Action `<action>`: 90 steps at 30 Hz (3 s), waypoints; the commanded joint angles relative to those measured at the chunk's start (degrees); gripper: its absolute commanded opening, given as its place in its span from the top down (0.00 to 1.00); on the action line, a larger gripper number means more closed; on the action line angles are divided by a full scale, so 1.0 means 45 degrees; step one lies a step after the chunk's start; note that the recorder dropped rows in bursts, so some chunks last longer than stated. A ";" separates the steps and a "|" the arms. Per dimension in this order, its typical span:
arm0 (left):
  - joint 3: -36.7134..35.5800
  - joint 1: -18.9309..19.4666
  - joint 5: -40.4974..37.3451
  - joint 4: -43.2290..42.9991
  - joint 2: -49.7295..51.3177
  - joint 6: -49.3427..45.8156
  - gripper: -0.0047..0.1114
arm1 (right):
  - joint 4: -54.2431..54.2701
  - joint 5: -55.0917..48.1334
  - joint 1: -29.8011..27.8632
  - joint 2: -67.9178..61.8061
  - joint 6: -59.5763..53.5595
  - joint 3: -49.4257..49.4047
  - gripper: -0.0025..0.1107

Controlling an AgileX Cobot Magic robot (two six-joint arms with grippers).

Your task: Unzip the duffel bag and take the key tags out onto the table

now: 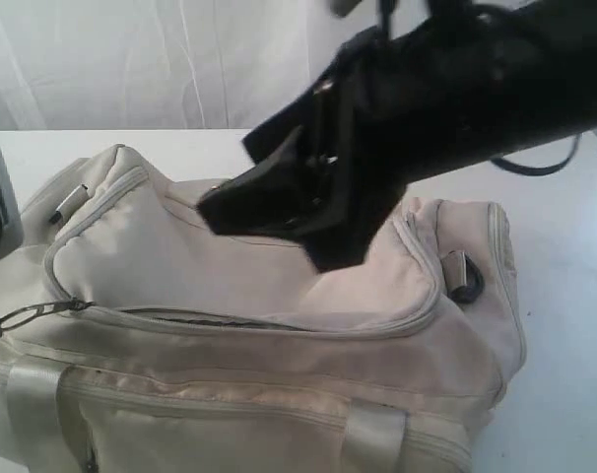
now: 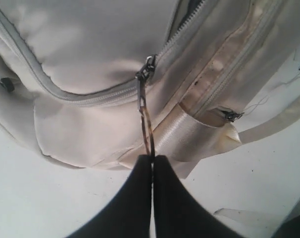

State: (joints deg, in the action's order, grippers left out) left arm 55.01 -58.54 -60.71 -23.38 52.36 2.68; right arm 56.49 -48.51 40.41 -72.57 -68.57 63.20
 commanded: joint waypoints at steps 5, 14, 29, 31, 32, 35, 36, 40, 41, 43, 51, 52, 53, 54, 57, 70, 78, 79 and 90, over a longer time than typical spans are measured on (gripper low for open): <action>-0.0071 0.0043 -0.0097 0.0001 -0.0104 0.0441 0.96 | -0.2931 0.3652 0.3639 -0.2466 0.0282 0.0021 0.43; -0.0071 0.0043 -0.0097 0.0001 -0.0104 0.0441 0.96 | -0.3050 0.4863 0.4011 -0.3388 0.1039 0.0021 0.48; -0.0071 0.0043 -0.0072 0.0076 -0.0104 0.0436 0.96 | -0.3027 0.4761 0.4011 -0.3962 0.1782 0.0021 0.64; -0.0071 0.0043 -0.0072 0.0085 -0.0104 0.0461 0.96 | -0.3027 0.4698 0.4011 -0.3984 0.1910 0.0021 0.64; -0.0071 0.0043 -0.0072 0.0108 -0.0104 0.0457 0.96 | -0.3027 0.4616 0.4011 -0.3984 0.1978 0.0021 0.65; -0.0071 0.0043 -0.0072 0.0150 -0.0104 0.0522 0.96 | -0.3052 0.4174 0.4011 -0.4073 0.2282 0.0021 0.75; -0.0071 0.0043 -0.0072 0.0191 -0.0104 0.0555 0.96 | -0.3052 0.4034 0.4011 -0.4121 0.2315 0.0021 0.80; -0.0071 0.0043 -0.0121 0.0257 -0.0104 0.0648 0.96 | -0.3137 0.3153 0.4011 -0.4210 0.2315 0.0021 0.98; -0.0071 0.0043 -0.0197 0.0257 -0.0104 0.0669 0.96 | -0.3224 0.2978 0.4011 -0.4113 0.2315 0.0021 0.98; -0.0071 0.0043 -0.0554 0.0109 -0.0104 0.0728 0.96 | -0.3798 0.2859 0.4011 -0.3819 0.2829 0.0021 0.98; -0.0071 0.0043 -0.1352 -0.2407 -0.0104 0.1819 0.96 | -0.5600 0.1354 0.4011 -0.2999 0.4199 0.0021 0.98; -0.0071 0.0043 -0.1414 -0.2600 -0.0104 0.1891 0.96 | -0.5754 0.1273 0.4011 -0.2999 0.4327 -0.0002 0.98; -0.0071 0.0043 -0.1548 -0.2821 -0.0104 0.2020 0.96 | -0.5869 0.1230 0.4011 -0.2999 0.4417 -0.0002 0.98; -0.0071 0.0043 -0.1652 -0.3025 -0.0104 0.2115 0.96 | -0.5927 0.1230 0.4011 -0.2999 0.4510 -0.0002 0.98; -0.0071 0.0043 -0.1567 -0.3196 -0.0104 0.2137 0.96 | -0.5943 0.1208 0.4011 -0.2999 0.4533 -0.0002 0.98; -0.0071 0.0043 0.1241 0.2397 -0.0104 0.1264 0.96 | -0.5912 0.1197 0.4011 -0.2999 0.4708 -0.0002 0.98; -0.2056 0.0043 0.2903 0.1961 -0.0079 0.1051 0.56 | -0.5912 0.1143 0.4011 -0.2999 0.5296 -0.0002 0.98; -0.2295 0.0043 0.3238 0.1961 -0.0079 0.1237 0.52 | -0.5912 0.1112 0.4011 -0.2999 0.5296 -0.0002 0.98; -0.3038 0.0043 0.5941 0.1148 -0.0079 0.1698 0.44 | -0.5890 0.0909 0.4011 -0.2999 0.5617 -0.0002 0.98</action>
State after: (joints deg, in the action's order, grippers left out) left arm 42.15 -58.44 -35.66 -16.14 52.27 9.16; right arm 30.90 -41.01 58.66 -86.84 -44.31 63.32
